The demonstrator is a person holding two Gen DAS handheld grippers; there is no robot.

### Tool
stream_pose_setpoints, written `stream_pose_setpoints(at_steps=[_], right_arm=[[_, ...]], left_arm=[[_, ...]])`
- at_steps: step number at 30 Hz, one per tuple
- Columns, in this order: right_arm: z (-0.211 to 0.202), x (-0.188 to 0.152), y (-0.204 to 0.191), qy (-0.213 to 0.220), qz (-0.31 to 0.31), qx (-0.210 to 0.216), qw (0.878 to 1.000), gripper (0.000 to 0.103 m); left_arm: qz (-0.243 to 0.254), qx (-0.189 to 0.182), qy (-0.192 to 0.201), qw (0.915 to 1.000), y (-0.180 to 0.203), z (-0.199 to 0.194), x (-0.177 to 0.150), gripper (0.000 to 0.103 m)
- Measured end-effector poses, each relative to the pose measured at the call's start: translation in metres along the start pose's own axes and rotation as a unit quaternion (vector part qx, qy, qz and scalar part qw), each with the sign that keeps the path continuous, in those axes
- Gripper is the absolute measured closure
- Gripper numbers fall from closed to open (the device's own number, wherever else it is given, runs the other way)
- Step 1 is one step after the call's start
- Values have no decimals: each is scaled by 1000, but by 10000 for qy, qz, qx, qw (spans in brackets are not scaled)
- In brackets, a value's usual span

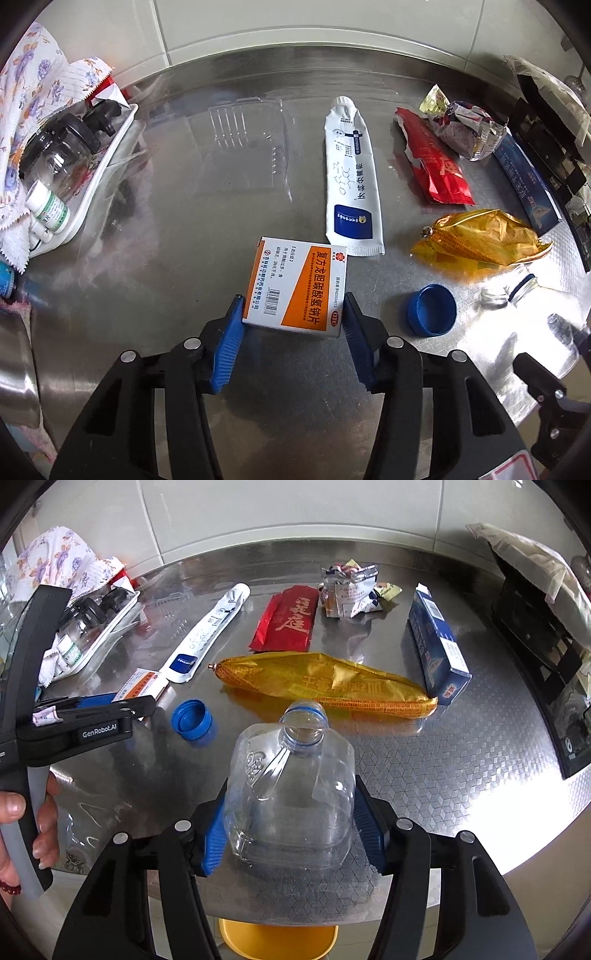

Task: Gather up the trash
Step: 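Grasp the clear plastic bottle with the right tool while the left tool grasps the orange-white box, then carry the bottle and box down over the yellow bin and release both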

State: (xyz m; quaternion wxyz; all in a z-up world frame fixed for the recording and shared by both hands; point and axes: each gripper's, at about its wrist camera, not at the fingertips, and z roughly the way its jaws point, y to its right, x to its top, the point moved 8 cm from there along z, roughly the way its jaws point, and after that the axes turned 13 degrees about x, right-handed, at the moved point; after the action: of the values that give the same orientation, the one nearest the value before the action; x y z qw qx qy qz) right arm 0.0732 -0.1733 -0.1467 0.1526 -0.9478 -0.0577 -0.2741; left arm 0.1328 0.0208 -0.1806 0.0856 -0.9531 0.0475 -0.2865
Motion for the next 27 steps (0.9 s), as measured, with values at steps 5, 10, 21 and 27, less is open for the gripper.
stream_pose_setpoints(at_steps=[5,10,21,27], right_arm=[[-12,3,-4,70,-101,152,9998,42],[-21,3,-11,66,-314,338,9989,42],[-47,-1,-15,172,-882,999,9909,42],[-74,-15,-15,353,-1091,1217,9859,42]], left_arm=[[-236,9,-80,9997,-5,-8,-5,52],[-289,135,-58,9995,-8,-21,-11,52],[-451,589,119,9972,-2,-74,-34,51],[-336,512,217,9979,7,-103,-65,51]])
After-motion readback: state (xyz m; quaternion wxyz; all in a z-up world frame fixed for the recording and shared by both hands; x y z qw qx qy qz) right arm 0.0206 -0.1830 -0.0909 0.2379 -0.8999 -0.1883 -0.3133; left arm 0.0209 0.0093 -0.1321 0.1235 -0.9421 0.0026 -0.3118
